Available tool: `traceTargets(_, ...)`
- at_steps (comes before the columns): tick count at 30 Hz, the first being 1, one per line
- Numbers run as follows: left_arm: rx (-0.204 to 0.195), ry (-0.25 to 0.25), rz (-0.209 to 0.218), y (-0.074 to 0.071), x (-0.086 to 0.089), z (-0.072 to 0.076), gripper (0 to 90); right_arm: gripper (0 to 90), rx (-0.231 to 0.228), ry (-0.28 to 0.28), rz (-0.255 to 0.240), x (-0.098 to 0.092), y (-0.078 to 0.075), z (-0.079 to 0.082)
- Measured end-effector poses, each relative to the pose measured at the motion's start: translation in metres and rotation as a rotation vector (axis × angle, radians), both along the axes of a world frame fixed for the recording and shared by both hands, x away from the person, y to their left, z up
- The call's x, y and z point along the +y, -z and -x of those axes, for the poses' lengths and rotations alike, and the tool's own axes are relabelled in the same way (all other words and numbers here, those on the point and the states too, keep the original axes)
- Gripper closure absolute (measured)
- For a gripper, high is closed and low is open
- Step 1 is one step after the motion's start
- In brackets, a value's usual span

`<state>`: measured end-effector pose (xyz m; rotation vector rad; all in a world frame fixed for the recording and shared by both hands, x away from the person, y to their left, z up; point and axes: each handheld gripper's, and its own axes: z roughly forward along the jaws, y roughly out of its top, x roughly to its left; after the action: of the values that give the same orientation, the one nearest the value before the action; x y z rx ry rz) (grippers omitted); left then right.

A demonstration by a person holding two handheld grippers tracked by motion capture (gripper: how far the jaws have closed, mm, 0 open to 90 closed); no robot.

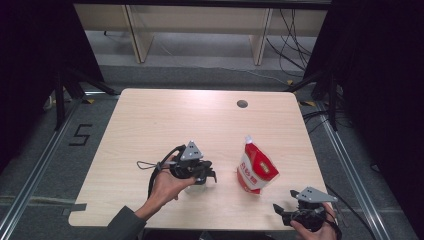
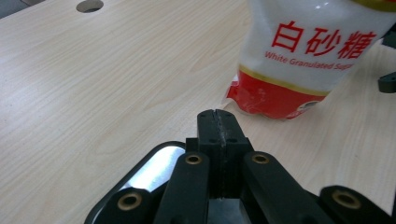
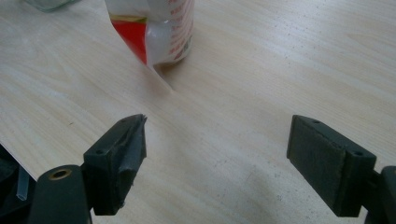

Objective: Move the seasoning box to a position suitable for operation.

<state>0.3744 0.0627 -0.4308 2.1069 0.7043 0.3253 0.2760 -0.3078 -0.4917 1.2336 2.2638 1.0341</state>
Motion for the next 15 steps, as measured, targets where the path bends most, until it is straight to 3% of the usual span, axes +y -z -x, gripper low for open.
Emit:
traceTargets(4,0.005,0.000,-0.024,0.003,-0.004,-0.006,89.4,20.8,0.016,-0.003,-0.007,0.001,0.001,0.000)
traceTargets(7,0.008,0.001,-0.038,0.005,-0.008,-0.007,89.4,20.9,0.004,-0.006,-0.003,0.001,0.001,0.000)
traceTargets(9,0.002,0.009,-0.052,0.004,-0.010,-0.008,89.4,20.9,0.023,-0.003,-0.007,0.002,0.001,0.001)
traceTargets(15,-0.001,0.022,-0.072,0.002,-0.012,-0.008,89.4,21.1,-0.005,-0.030,0.014,0.000,0.001,-0.002)
